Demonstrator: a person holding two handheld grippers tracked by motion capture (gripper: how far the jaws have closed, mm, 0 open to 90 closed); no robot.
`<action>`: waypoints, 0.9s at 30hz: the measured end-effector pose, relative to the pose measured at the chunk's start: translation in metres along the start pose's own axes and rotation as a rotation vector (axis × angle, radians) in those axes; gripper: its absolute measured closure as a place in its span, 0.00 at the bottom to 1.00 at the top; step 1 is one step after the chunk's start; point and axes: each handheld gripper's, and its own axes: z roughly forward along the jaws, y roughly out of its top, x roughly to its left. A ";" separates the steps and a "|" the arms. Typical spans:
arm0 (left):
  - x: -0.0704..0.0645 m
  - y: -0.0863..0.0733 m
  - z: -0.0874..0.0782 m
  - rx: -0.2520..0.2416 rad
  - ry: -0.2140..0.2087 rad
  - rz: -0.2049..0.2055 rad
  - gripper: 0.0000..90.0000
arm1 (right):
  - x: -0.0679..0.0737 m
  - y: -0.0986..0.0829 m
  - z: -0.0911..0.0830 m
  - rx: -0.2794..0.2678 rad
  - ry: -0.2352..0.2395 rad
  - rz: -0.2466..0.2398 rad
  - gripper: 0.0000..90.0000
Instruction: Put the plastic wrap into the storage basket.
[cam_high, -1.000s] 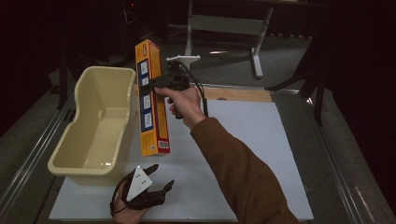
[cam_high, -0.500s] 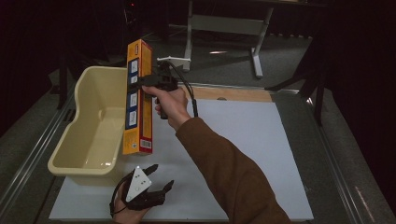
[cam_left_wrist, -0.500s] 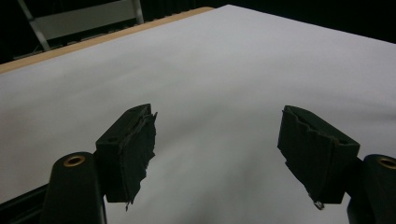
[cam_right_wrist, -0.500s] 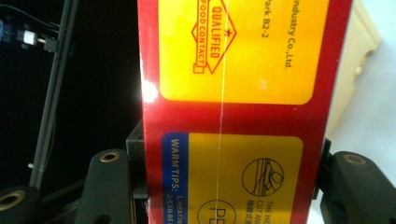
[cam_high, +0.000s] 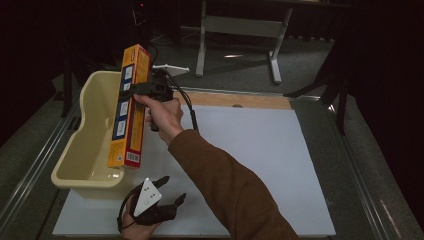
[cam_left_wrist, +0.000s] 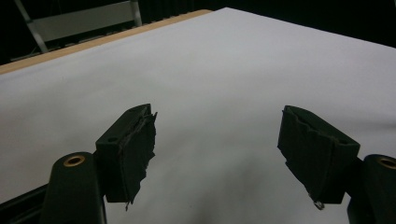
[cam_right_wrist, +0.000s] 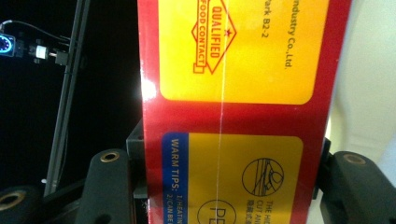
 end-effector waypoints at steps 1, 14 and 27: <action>0.000 0.000 0.000 -0.001 -0.001 0.003 0.30 | -0.001 -0.001 0.002 0.000 -0.001 0.000 0.46; -0.001 0.000 -0.001 -0.005 -0.006 0.004 0.29 | -0.006 -0.007 0.025 -0.003 0.010 0.030 0.46; -0.001 -0.002 -0.003 -0.011 -0.006 -0.005 0.29 | -0.012 -0.011 0.045 -0.002 -0.007 0.054 0.46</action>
